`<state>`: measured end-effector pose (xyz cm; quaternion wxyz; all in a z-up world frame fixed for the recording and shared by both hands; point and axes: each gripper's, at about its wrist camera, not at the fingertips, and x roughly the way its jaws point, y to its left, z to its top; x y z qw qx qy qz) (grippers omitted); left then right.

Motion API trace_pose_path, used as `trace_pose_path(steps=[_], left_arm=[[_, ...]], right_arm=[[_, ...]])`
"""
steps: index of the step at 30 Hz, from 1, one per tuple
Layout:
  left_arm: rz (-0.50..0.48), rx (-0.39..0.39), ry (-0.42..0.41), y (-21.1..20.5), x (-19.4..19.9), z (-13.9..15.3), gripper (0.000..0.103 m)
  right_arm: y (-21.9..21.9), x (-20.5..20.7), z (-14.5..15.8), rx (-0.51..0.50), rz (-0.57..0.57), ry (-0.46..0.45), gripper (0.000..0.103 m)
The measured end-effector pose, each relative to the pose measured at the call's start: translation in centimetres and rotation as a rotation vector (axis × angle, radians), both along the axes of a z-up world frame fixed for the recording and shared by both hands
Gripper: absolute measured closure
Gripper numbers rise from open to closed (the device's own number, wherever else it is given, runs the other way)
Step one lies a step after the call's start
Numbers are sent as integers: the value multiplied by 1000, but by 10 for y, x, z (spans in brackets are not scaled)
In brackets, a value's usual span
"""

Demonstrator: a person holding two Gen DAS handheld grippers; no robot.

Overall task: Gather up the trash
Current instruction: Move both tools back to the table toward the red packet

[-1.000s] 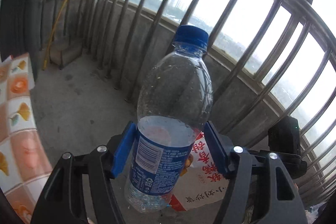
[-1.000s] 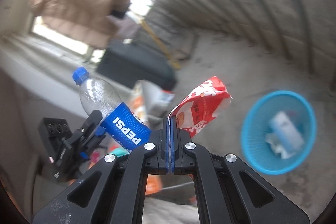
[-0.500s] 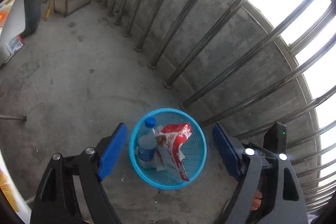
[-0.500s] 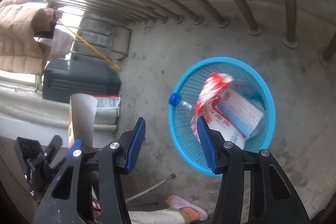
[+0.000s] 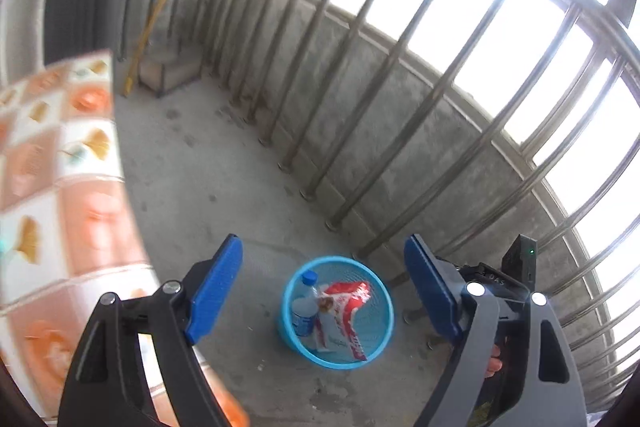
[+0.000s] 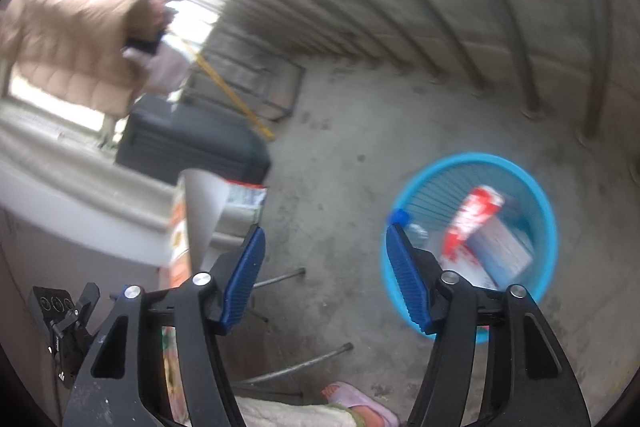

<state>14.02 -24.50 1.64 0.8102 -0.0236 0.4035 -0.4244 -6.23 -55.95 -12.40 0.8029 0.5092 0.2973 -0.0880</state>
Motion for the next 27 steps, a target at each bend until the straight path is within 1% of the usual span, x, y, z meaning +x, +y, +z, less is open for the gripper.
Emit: trace_pose_path(steps=[3, 6, 9, 13, 16, 18, 20, 22, 24, 27], left_arm=[[75, -18, -78, 46, -3, 26, 22], [162, -39, -136, 100, -7, 44, 22], [258, -42, -177, 156, -7, 53, 22], [405, -14, -200, 234, 2, 56, 22], [509, 14, -184, 287, 14, 52, 22], [567, 32, -144, 316, 26, 48, 22], [612, 54, -97, 337, 40, 43, 22], [624, 52, -56, 352, 56, 36, 22], [643, 62, -32, 364, 74, 27, 22], [639, 91, -7, 368, 104, 11, 22]], right_arm=[[20, 20, 24, -41, 73, -42, 40], [45, 42, 45, -73, 162, -71, 39], [75, 67, 65, -96, 257, -84, 38], [121, 97, 85, -133, 386, -97, 37], [156, 123, 95, -124, 487, -108, 36], [181, 141, 100, -98, 552, -106, 36], [204, 161, 100, -47, 609, -95, 36], [228, 183, 96, 22, 666, -82, 36], [251, 202, 90, 99, 703, -57, 36], [284, 226, 81, 187, 734, -7, 36]])
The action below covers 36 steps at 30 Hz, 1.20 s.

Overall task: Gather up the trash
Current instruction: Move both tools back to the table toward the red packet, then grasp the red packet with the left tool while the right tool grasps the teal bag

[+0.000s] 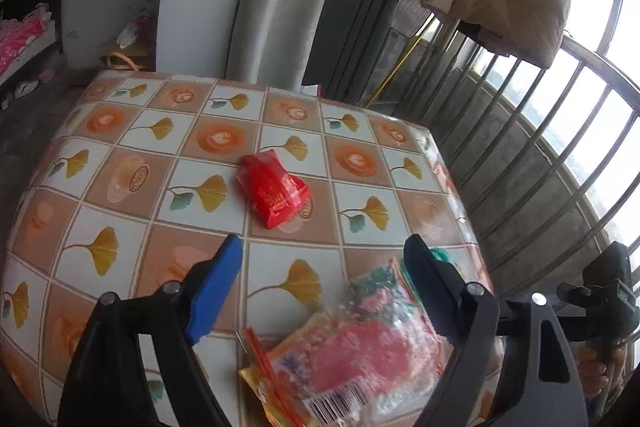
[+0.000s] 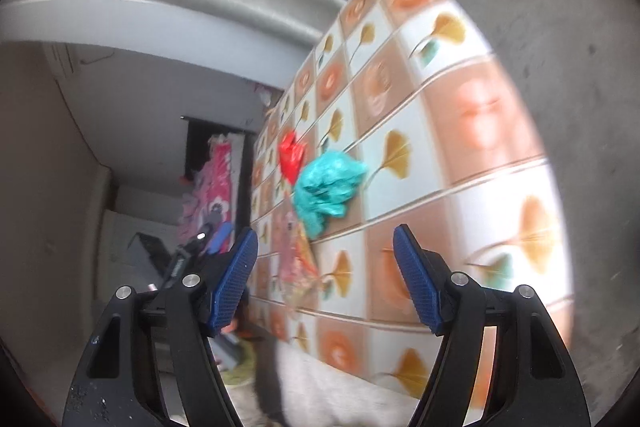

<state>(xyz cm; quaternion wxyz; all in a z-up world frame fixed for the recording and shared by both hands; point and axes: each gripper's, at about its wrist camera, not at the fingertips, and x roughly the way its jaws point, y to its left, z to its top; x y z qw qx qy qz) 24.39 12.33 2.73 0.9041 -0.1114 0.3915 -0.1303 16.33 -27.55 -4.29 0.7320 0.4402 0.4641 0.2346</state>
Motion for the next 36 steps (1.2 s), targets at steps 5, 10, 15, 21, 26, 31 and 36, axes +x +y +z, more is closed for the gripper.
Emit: trace_pose_path(steps=[5, 10, 15, 21, 26, 31, 36], left_arm=[[14, -9, 89, 7, 53, -33, 23], [41, 44, 110, 6, 88, -54, 23], [50, 77, 126, 5, 113, -71, 28], [56, 114, 124, 2, 127, -83, 44], [64, 105, 118, 4, 129, -84, 60], [65, 91, 101, 8, 127, -80, 74], [63, 99, 45, 11, 119, -68, 81]], right_arm=[[48, 39, -14, 24, 24, 121, 36], [69, 58, -17, -21, 2, 173, 36], [78, 70, -20, -47, -36, 194, 39], [79, 77, -28, -66, -63, 216, 53], [78, 78, -35, -35, -80, 199, 59], [73, 74, -23, -81, -79, 144, 64], [82, 69, 7, -235, -66, -4, 67]])
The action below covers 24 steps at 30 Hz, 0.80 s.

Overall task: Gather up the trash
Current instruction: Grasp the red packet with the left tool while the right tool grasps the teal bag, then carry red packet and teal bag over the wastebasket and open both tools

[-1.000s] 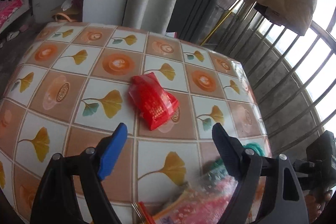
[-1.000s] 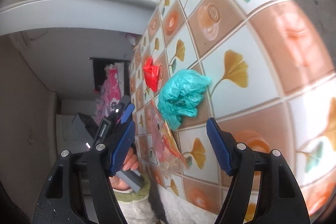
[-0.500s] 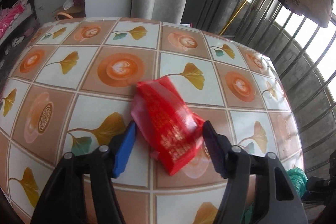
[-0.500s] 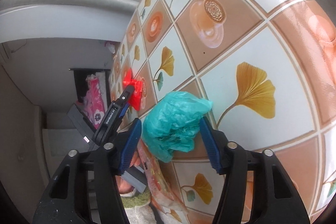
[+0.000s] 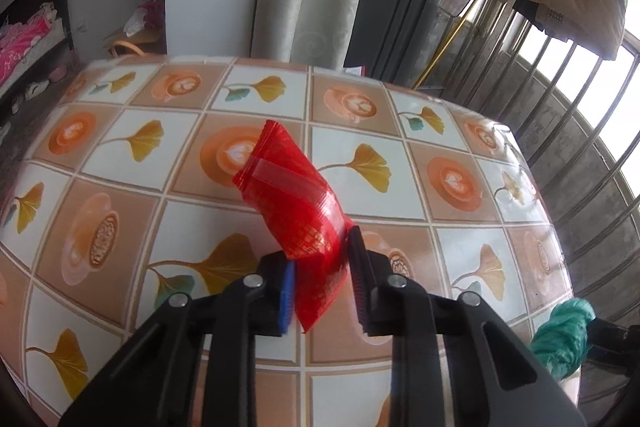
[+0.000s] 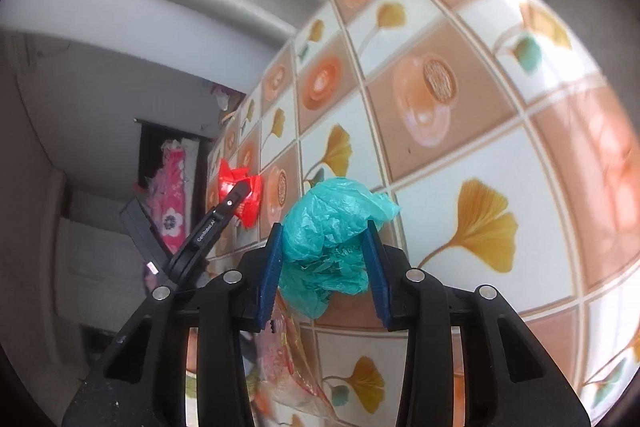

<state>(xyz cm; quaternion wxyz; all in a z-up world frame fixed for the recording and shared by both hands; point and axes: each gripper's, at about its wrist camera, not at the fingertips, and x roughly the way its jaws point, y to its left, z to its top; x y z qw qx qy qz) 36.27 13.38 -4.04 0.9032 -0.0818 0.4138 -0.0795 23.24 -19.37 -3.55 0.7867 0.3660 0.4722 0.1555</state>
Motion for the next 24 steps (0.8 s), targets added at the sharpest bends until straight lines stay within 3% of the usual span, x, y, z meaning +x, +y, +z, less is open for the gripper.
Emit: trace_pose_path(steps=[6, 10, 24], left_arm=[[-1, -9, -91, 7, -18, 24, 84], [2, -7, -158, 13, -33, 43, 85], [-24, -47, -311, 20, -102, 107, 86]], right_arm=[[14, -17, 39, -242, 13, -171, 69], [19, -23, 52, -311, 12, -234, 70], [2, -60, 91, -325, -13, -360, 71]])
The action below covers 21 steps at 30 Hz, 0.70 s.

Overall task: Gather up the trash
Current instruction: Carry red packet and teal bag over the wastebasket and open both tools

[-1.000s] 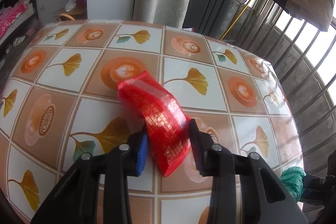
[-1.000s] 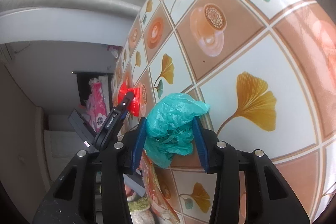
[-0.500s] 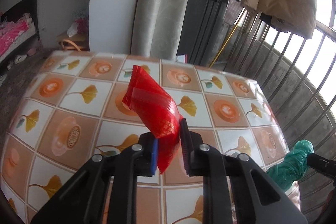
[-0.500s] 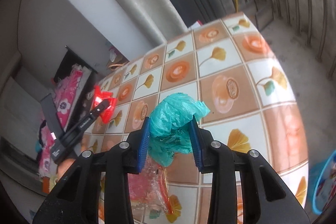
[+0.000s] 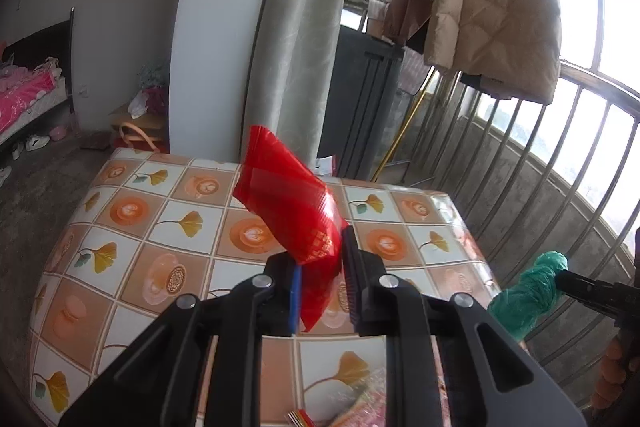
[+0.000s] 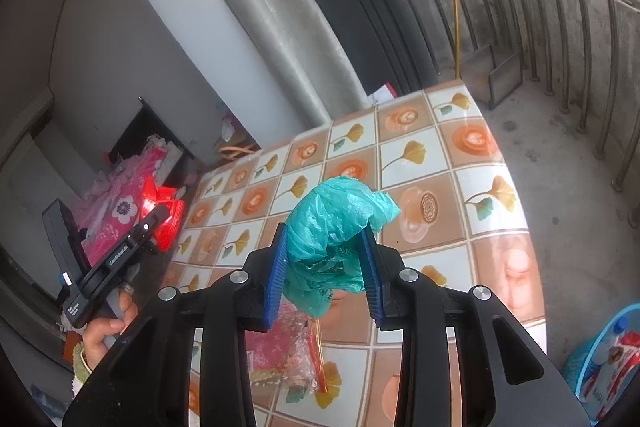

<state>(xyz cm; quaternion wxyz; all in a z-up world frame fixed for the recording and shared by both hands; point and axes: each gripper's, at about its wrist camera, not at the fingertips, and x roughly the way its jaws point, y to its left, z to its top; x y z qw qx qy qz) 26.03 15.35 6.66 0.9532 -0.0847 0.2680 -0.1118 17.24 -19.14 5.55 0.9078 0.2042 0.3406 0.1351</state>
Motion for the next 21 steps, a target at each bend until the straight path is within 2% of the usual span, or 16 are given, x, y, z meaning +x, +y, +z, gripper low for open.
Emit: trace_pose_path(steps=[7, 12, 21], left_arm=[[-75, -10, -41, -26, -43, 23, 86], [-162, 2, -53, -64, -67, 34, 86], [-416, -6, -33, -165, -105, 34, 86]], right_arm=[[-27, -29, 16, 34, -23, -38, 71], [-59, -59, 26, 41, -75, -56, 71], [-151, -135, 25, 17, -295, -24, 72]])
